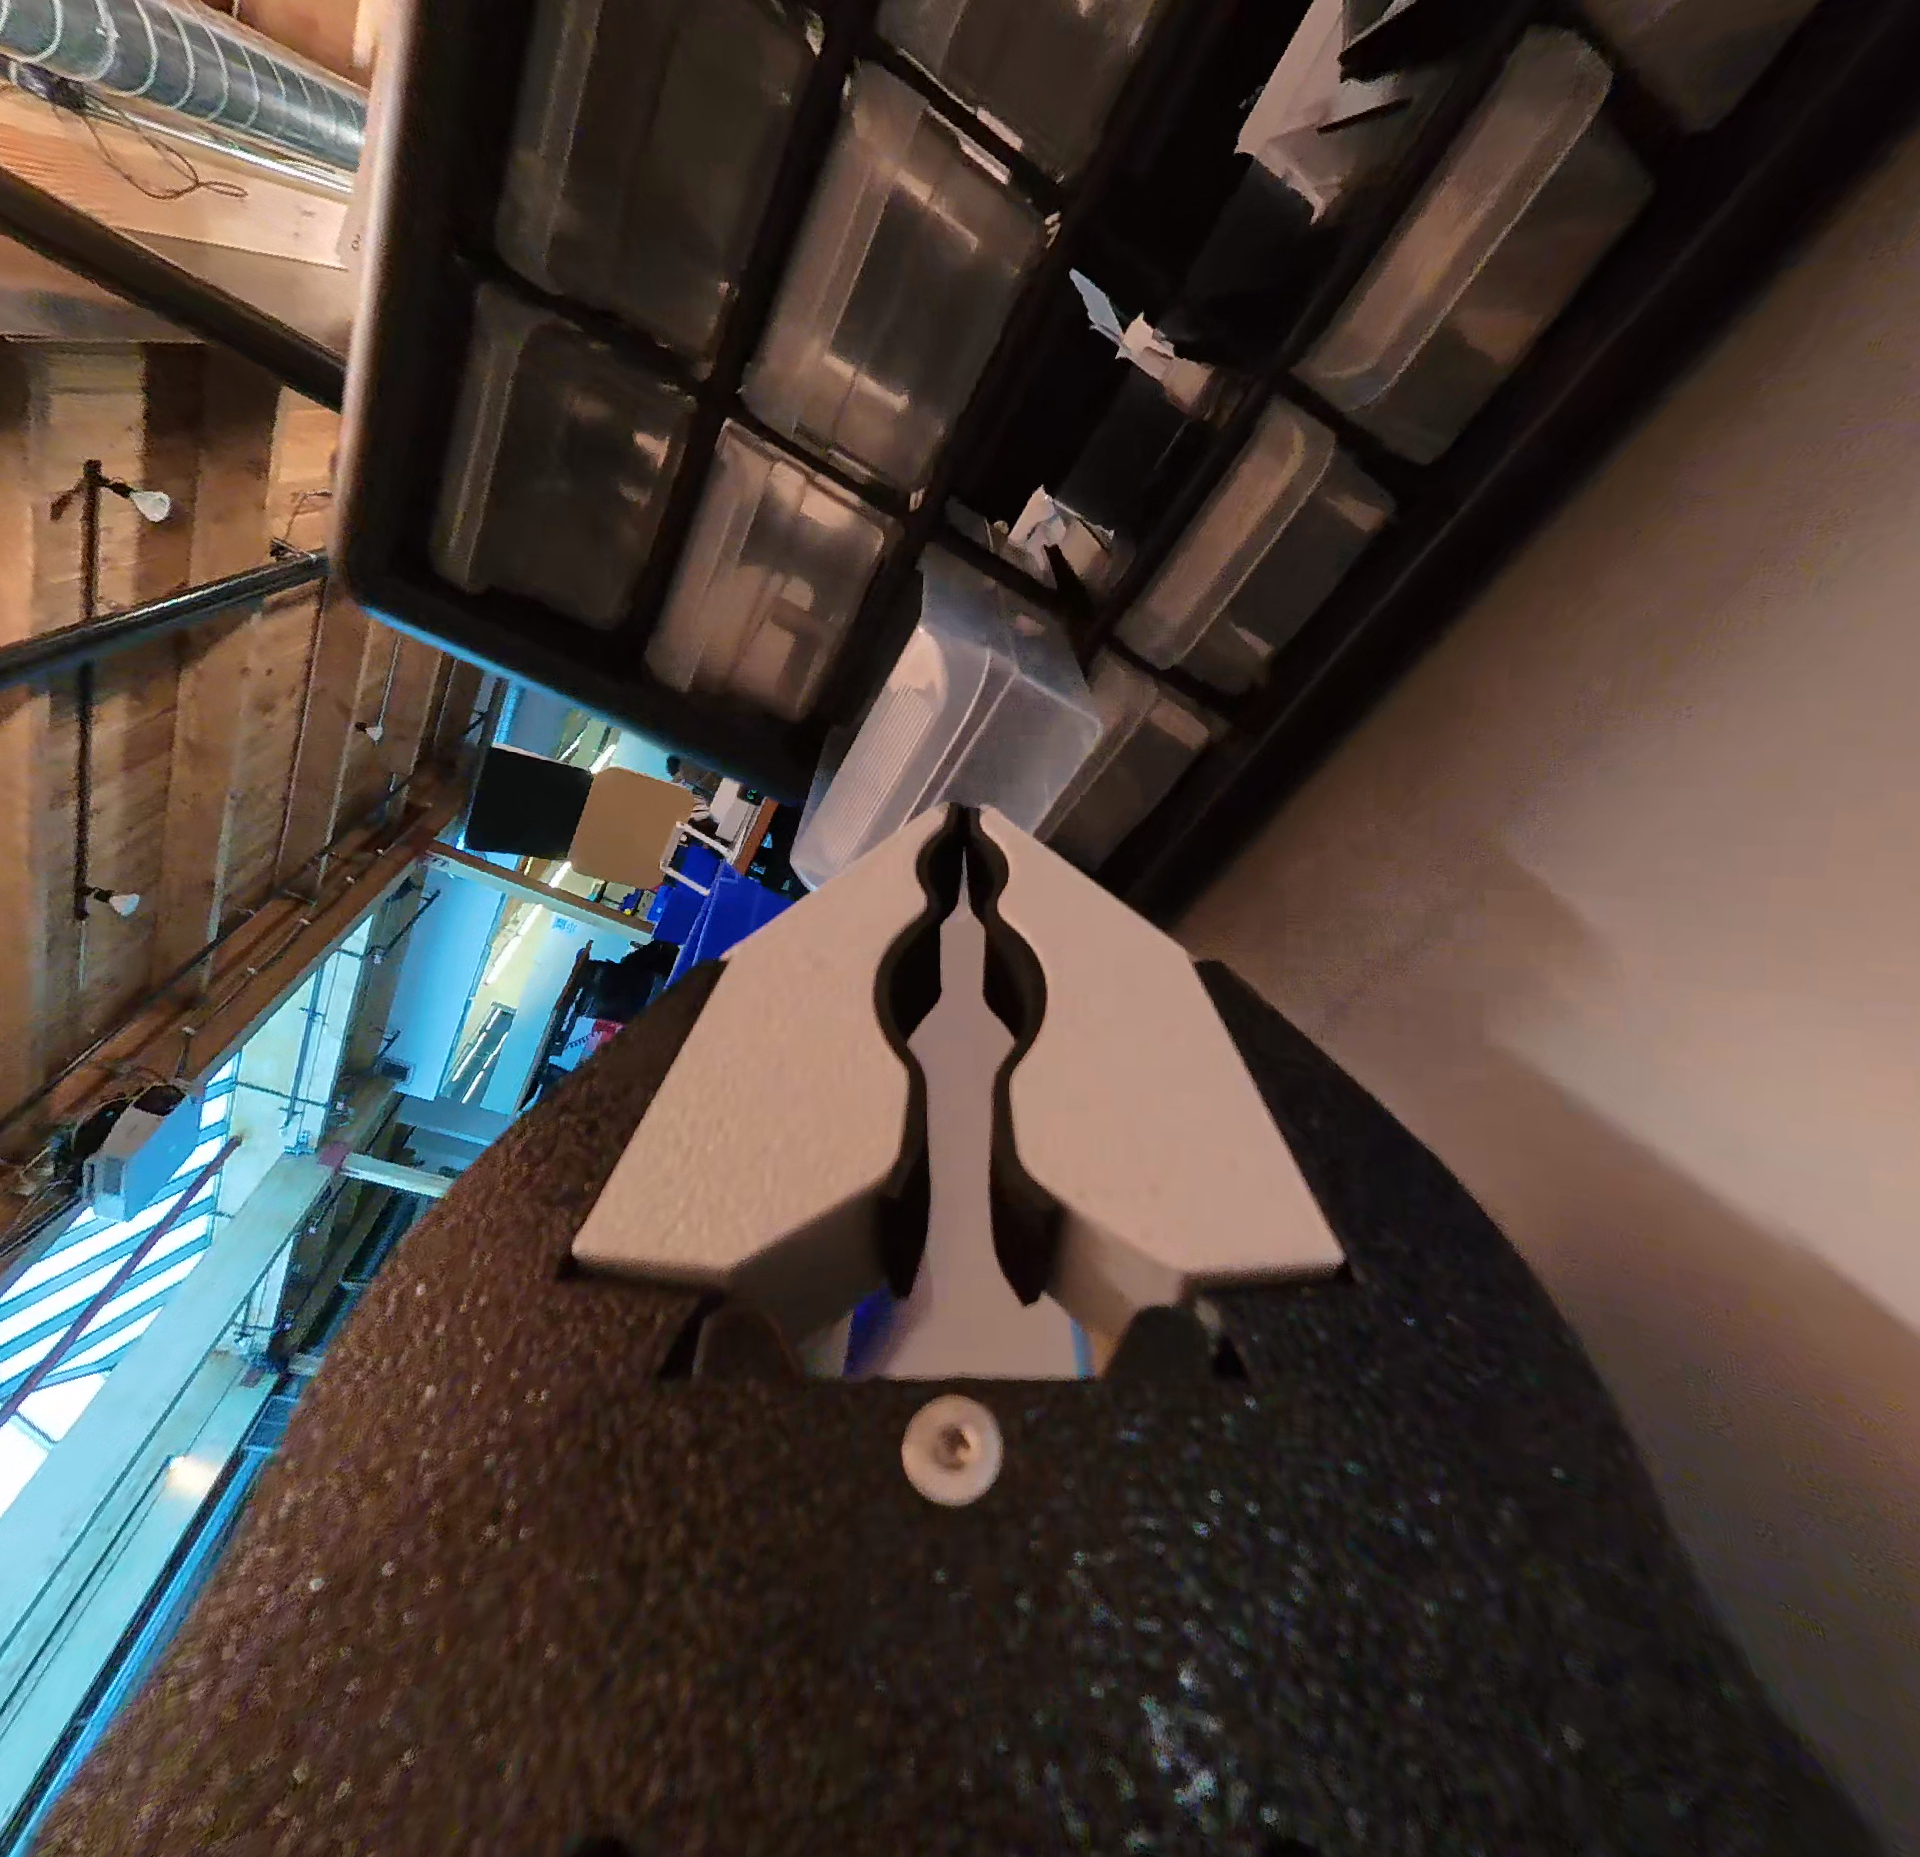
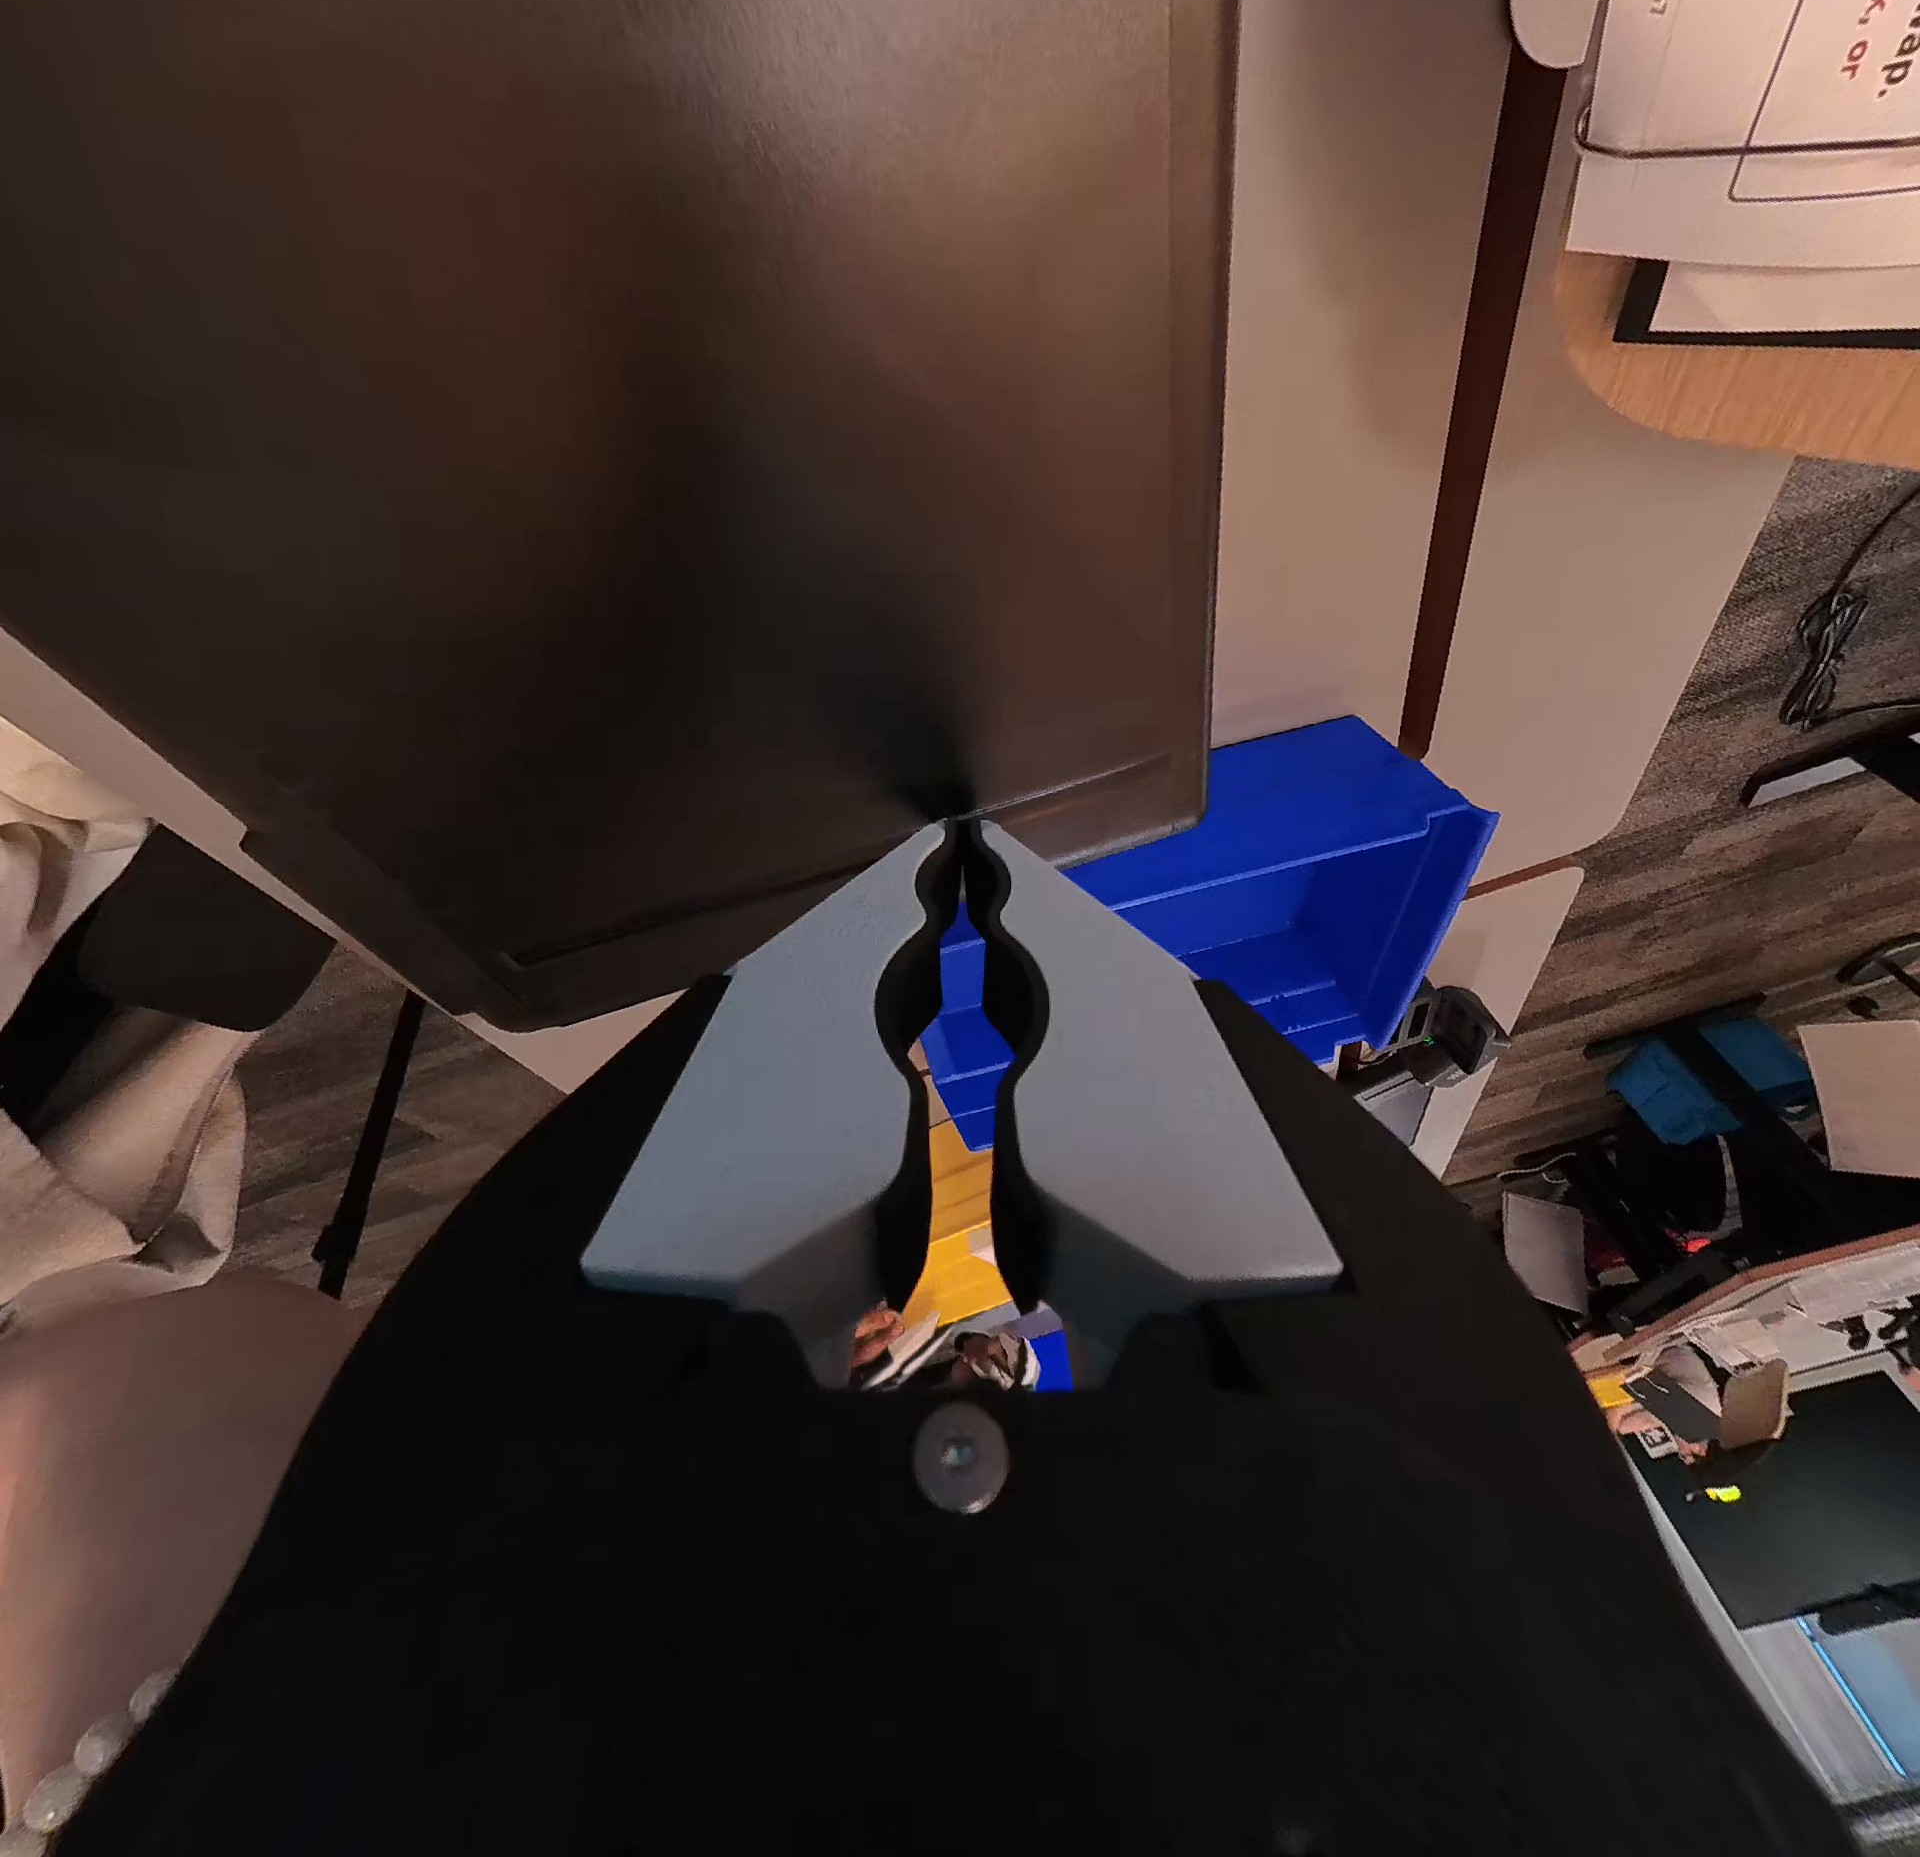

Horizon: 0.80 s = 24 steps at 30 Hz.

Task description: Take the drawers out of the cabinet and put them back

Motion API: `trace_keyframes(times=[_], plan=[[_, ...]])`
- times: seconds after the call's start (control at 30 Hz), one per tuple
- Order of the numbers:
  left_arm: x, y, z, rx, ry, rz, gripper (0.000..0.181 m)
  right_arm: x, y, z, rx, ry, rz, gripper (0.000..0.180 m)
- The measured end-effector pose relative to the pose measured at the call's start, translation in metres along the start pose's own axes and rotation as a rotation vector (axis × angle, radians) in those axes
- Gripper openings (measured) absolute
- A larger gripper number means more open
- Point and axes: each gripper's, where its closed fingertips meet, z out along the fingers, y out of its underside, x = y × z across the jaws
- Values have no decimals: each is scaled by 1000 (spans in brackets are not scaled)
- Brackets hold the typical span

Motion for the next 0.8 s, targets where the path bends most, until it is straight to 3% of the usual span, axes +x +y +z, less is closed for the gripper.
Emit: trace_keyframes(times=[0.4, 0.8], plan=[[9, -4, 51, -12, 52, -6, 0, 0, 0, 0, -14, 8, 0, 0], [9, -6, 53, 5, 50, -32, 0, 0, 0, 0, -43, 18, -1, 0]])
